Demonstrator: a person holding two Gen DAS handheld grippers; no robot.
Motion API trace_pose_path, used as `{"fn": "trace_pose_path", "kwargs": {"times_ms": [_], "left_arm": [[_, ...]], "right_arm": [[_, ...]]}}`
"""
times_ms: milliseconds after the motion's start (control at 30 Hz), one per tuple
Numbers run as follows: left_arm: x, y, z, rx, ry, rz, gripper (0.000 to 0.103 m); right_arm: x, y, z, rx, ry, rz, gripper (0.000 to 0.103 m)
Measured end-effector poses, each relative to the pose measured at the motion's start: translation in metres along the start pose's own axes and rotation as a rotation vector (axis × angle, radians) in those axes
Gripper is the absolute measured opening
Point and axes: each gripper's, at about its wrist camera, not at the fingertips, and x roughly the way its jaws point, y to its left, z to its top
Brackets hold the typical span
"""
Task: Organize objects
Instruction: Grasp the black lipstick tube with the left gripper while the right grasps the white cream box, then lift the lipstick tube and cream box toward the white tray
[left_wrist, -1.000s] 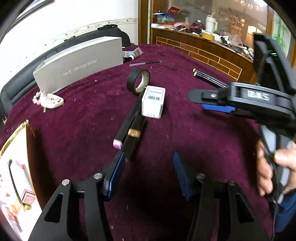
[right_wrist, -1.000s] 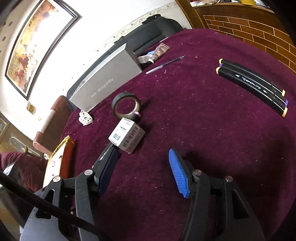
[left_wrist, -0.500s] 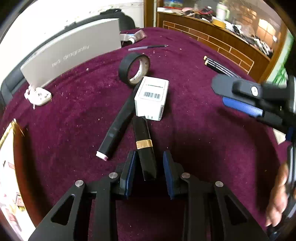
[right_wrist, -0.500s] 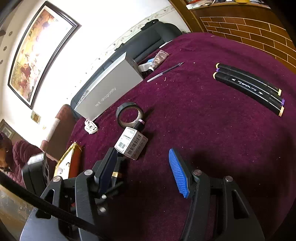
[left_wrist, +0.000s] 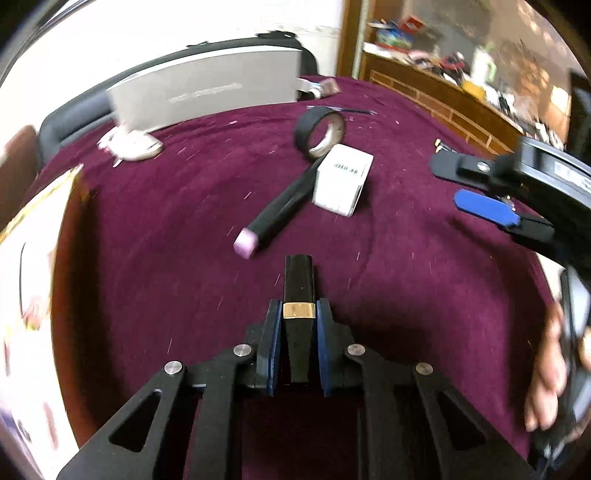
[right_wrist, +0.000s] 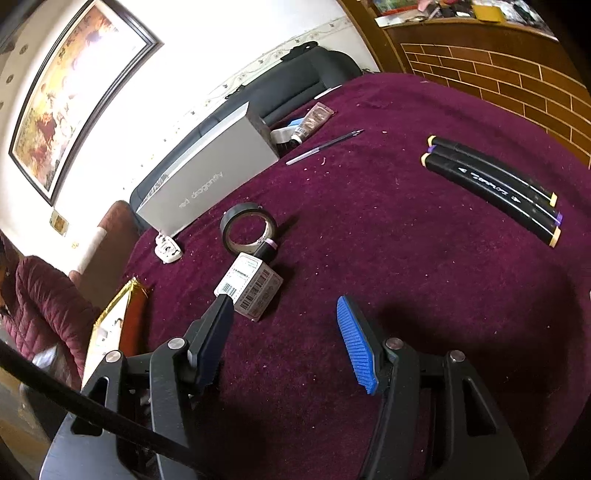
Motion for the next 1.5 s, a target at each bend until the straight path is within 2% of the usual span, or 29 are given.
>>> {"fn": "trace_pose_path", "kwargs": {"times_ms": [100,300,467,500,533,567,633,733,767,800,833,867,967,1333,1500], "left_arm": [[-0.007,0.006,-0.009,-0.002,-0.029,0.056,0.014],[-0.005,0.009,-0.009,-0.002,-0.032,0.049,0.014],[-0.008,0.017,-0.012,-0.025,-0.033,0.011,0.014],[-0.008,0.016,-0.012,-0.026,-0.033,0.010,0.014],[-0.008,0.016,-0.012,-0.026,-0.033,0.009,0.014],[-0.008,0.016,-0.012,-0.028,-0.033,0.008,0.014],[-0.008,0.016,-0.011,-0.028,-0.033,0.009,0.014],[-0.008,0.014,-0.011,-0.018,-0.033,0.023,0.014],[-0.008,0.013,-0.011,-0.014,-0.033,0.028,0.014],[-0.007,0.013,-0.011,-0.012,-0.033,0.030,0.014],[-0.008,0.012,-0.012,-0.013,-0.033,0.029,0.014],[-0.008,0.012,-0.012,-0.013,-0.033,0.029,0.014],[-0.008,0.011,-0.012,-0.010,-0.033,0.034,0.014],[-0.012,0.008,-0.012,-0.001,-0.046,0.035,0.014],[-0.018,0.007,-0.011,0.017,-0.090,0.087,0.014]], "right_arm": [[0.005,0.003,-0.002,-0.018,0.017,-0.015,0.057],[0.023,0.004,-0.007,0.021,0.087,0.001,0.060],[0.041,0.030,0.003,0.049,0.132,0.014,0.060],[0.045,0.036,0.006,0.041,0.133,-0.013,0.061],[0.054,0.044,0.011,0.020,0.145,-0.096,0.065],[0.062,0.048,0.014,0.017,0.160,-0.149,0.065],[0.074,0.048,0.018,0.061,0.173,-0.161,0.065],[0.087,0.052,0.021,0.043,0.171,-0.186,0.066],[0.089,0.057,0.021,0.016,0.159,-0.205,0.063],[0.091,0.061,0.021,-0.017,0.151,-0.217,0.056],[0.093,0.064,0.019,-0.055,0.159,-0.226,0.033],[0.096,0.066,0.016,-0.094,0.176,-0.231,0.031],[0.092,0.058,0.014,-0.122,0.185,-0.188,0.031],[0.031,0.043,-0.020,-0.153,0.088,-0.056,0.031],[0.030,0.049,-0.019,-0.172,0.075,-0.019,0.031]]}}
